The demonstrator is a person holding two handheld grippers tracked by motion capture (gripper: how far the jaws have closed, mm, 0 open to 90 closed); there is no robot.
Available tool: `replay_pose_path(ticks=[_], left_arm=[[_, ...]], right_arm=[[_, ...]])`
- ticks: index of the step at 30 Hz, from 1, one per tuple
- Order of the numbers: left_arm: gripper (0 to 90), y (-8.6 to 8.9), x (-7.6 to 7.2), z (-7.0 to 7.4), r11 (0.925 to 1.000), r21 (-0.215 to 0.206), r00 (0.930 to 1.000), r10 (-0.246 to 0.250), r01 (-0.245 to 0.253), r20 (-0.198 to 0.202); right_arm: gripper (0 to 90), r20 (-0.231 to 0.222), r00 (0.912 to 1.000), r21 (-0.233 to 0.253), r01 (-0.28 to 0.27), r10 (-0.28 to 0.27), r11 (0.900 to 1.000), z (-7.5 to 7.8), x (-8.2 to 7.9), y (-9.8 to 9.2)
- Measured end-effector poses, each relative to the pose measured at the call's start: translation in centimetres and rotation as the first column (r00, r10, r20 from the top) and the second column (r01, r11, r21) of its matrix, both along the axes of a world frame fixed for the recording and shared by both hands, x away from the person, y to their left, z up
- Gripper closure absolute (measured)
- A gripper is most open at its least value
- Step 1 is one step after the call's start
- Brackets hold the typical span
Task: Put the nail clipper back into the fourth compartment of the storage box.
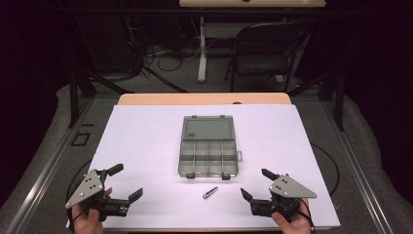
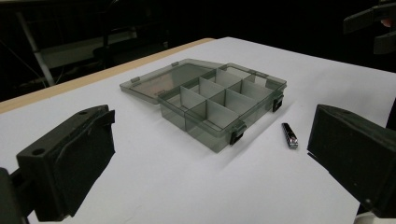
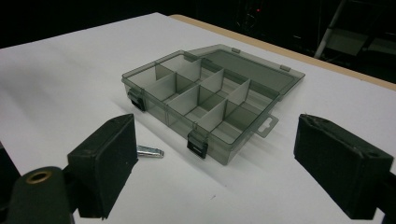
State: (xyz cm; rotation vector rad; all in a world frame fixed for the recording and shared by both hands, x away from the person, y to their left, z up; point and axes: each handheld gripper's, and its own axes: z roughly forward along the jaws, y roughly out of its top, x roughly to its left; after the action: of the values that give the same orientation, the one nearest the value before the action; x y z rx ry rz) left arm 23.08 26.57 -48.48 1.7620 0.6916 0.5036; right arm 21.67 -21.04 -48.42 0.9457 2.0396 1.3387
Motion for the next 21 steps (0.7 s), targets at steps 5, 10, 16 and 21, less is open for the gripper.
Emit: replay_pose_path(ticks=[5, 10, 16, 21], left_arm=[[0.3, 0.0, 0.0, 0.0, 1.0000, -0.002, 1.0000, 0.001, -0.001, -0.008], [0.3, 0.1, 0.1, -0.1, 1.0000, -0.007, 0.9999, 0.005, -0.005, -0.012], [0.3, 0.1, 0.1, -0.1, 1.0000, -0.004, 0.9999, 0.000, 0.000, -0.016], [0.4, 0.1, 0.1, -0.1, 1.0000, -0.002, 0.9999, 0.000, 0.000, -0.016]], right_arm=[[13.1, -0.007, 0.9998, -0.014, -0.017, 0.017, 1.000, 0.1, 0.2, 0.5], [13.1, -0.029, 0.9985, -0.041, -0.047, 0.045, 0.998, 0.4, 0.6, 1.0], [13.1, -0.044, 0.9969, -0.056, -0.068, 0.066, 0.996, 0.6, 1.1, 1.5], [13.1, -0.053, 0.9941, -0.066, -0.098, 0.095, 0.993, 0.9, 1.6, 1.9]])
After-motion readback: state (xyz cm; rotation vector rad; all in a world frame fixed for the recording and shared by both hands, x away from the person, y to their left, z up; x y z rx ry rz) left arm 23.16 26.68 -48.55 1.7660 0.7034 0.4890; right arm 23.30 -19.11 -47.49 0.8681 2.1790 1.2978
